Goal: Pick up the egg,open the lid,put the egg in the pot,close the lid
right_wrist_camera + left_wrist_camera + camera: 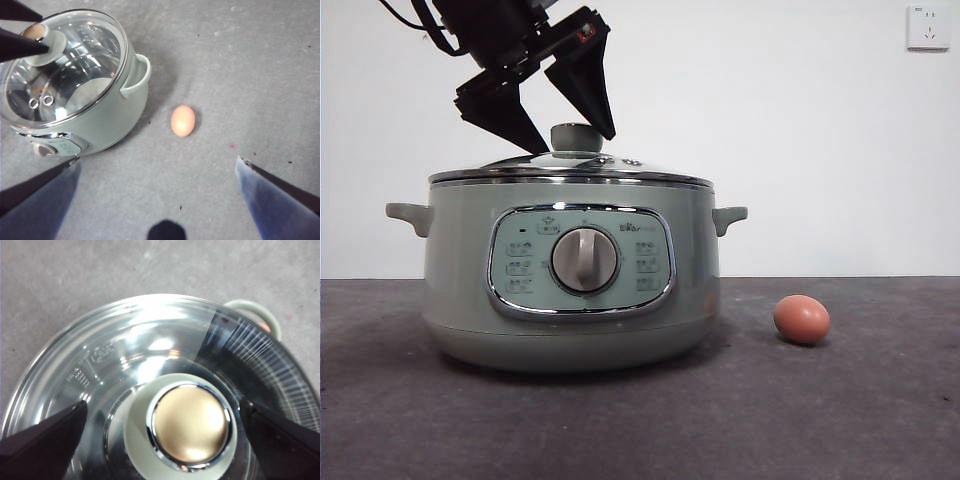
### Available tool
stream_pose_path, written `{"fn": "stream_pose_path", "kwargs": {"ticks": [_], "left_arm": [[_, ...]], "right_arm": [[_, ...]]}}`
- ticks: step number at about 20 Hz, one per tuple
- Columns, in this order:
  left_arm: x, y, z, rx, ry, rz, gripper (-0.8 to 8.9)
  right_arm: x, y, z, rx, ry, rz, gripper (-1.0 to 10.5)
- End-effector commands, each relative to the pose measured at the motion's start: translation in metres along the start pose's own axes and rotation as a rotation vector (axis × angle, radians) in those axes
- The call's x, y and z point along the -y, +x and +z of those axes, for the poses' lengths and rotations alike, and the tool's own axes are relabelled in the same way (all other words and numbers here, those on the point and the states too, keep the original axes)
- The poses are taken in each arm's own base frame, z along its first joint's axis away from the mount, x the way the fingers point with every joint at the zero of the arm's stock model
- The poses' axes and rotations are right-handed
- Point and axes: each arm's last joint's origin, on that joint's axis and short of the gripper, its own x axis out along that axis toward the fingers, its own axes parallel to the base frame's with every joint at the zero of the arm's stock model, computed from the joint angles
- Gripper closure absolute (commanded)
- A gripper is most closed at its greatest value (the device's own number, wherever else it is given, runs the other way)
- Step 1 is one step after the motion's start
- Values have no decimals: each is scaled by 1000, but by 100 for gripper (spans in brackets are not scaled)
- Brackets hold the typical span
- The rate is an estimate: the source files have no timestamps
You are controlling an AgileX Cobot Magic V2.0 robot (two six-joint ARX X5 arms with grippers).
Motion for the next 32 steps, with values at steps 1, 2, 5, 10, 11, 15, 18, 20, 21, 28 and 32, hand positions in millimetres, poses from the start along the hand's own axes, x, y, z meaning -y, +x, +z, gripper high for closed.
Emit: {"fn": "stream_pose_path", "kwargs": {"ticks": [1,2,5,10,11,15,18,20,21,28,32], "left_arm": [[2,3,-1,-16,5,-6,373],[2,3,-2,-24,3,-7,453],[4,3,-3,-37,4,-12,578],[4,3,-4,-42,0,-21,787],[4,3,-4,-42,0,-20,826],[4,0,-3,-34,-1,-20,822],[6,-9,2,-6,-5,-17,822],[8,-20,10,26,-6,-33,822],[8,-27,14,43,-5,-37,822],[19,-99,42,170,22,-18,822],[24,-166,33,286,26,27,822]], "right_arm": [[0,1,2,9,2,4,348],[0,1,3,11,2,3,348],[1,3,4,16,3,3,348],[2,5,5,3,8,4,348],[2,6,5,3,8,4,348],[3,7,5,2,8,4,348],[5,11,6,-11,14,5,348],[6,14,7,-24,19,6,348],[7,16,8,-30,21,7,348],[18,43,17,-65,40,9,349],[31,79,22,-136,68,20,349]]}}
